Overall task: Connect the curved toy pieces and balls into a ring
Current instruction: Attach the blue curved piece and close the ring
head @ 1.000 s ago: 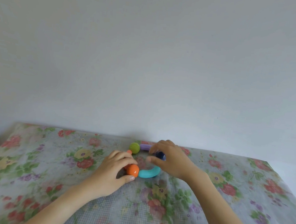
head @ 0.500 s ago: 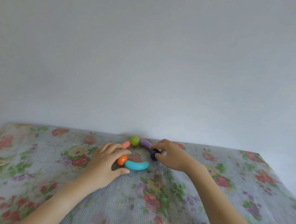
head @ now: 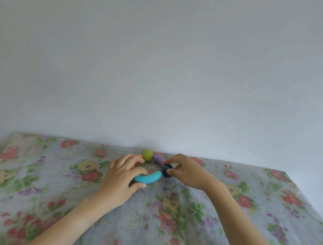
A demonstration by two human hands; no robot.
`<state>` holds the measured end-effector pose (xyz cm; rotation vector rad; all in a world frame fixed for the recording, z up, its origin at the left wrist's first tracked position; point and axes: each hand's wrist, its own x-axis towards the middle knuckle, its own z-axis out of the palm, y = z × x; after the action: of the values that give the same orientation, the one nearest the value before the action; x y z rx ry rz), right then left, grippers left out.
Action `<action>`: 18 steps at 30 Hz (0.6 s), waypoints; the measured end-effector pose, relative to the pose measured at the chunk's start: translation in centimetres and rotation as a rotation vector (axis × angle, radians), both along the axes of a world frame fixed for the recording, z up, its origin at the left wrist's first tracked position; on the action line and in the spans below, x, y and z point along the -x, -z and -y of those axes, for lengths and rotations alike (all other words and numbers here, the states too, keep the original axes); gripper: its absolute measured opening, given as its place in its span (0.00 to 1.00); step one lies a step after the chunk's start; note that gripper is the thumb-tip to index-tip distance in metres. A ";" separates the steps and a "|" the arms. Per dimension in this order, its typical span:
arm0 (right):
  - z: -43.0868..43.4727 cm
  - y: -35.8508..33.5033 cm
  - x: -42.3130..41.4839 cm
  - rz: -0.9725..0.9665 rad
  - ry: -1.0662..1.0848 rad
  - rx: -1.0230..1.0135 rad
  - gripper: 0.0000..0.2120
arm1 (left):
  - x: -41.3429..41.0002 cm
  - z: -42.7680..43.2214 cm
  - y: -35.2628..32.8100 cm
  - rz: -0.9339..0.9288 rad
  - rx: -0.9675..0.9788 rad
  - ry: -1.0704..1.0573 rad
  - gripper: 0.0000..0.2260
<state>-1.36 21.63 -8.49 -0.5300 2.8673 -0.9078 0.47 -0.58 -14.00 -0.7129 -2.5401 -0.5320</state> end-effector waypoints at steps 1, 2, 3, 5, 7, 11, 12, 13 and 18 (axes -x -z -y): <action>0.1 0.0 0.0 0.000 -0.005 0.010 0.14 | 0.0 0.0 0.1 0.004 0.011 0.000 0.11; 0.2 0.0 0.1 0.000 -0.010 0.016 0.14 | 0.0 0.0 0.1 0.005 0.019 0.001 0.11; 0.2 0.0 0.1 0.002 -0.013 0.020 0.14 | 0.1 0.0 0.2 0.003 0.024 0.003 0.11; 0.3 0.1 0.2 0.008 -0.021 0.028 0.14 | 0.1 0.0 0.3 0.001 0.032 0.002 0.11; 0.3 0.1 0.2 0.018 -0.026 0.038 0.14 | 0.1 0.0 0.3 -0.001 0.052 0.000 0.11; 0.1 0.3 0.2 0.034 -0.030 0.048 0.14 | 0.1 0.0 0.3 0.023 0.060 0.004 0.12; 0.1 0.4 0.2 0.035 -0.029 0.052 0.13 | 0.0 0.0 0.3 0.037 0.042 0.009 0.12; 0.0 0.4 0.3 0.035 -0.029 0.054 0.12 | 0.0 0.0 0.2 0.055 0.011 0.010 0.13; 0.3 0.7 0.2 0.015 -0.039 0.013 0.18 | -0.2 -0.3 -0.1 0.104 -0.192 -0.058 0.17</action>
<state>-1.57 21.31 -9.23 -0.5757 2.8292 -0.9213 0.69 -0.32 -13.94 -0.5533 -2.5510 -0.7982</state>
